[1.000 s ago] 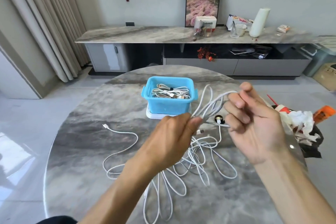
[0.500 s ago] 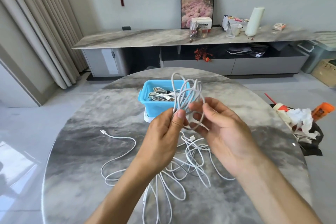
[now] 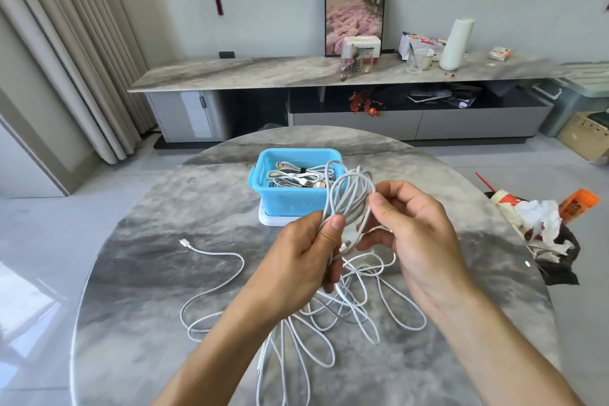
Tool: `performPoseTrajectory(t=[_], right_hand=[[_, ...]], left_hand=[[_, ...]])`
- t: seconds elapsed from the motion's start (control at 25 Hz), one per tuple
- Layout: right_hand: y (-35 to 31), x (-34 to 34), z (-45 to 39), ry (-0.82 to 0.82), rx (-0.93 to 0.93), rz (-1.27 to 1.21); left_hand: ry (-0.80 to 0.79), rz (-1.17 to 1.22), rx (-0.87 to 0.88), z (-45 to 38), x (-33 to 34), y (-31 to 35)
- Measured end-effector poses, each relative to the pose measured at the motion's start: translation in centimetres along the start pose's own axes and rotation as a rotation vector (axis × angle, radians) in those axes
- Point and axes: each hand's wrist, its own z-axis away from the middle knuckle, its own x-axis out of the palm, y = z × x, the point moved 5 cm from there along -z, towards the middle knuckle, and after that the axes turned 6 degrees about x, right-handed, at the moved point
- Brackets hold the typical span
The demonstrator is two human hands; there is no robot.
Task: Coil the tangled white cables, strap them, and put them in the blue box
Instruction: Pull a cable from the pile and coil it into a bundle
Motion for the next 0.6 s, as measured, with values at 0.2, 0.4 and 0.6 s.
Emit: performPoseTrajectory(t=[0.2,0.4,0.6], right_hand=[[0.3,-0.3,-0.5,0.062,-0.038,-0.013],[0.1,-0.7,-0.4,0.08,-0.128,0.118],[0.1,-1.4,-1.3,0.002,0.021,0.119]], left_hand=[[-0.035,0.211,0.0,0.2,1.1,-0.1],[-0.254,0.094,-0.075,0.6,1.6,-1.0],[-0.271,-0.336,-0.034,0.8,0.2,-1.2]])
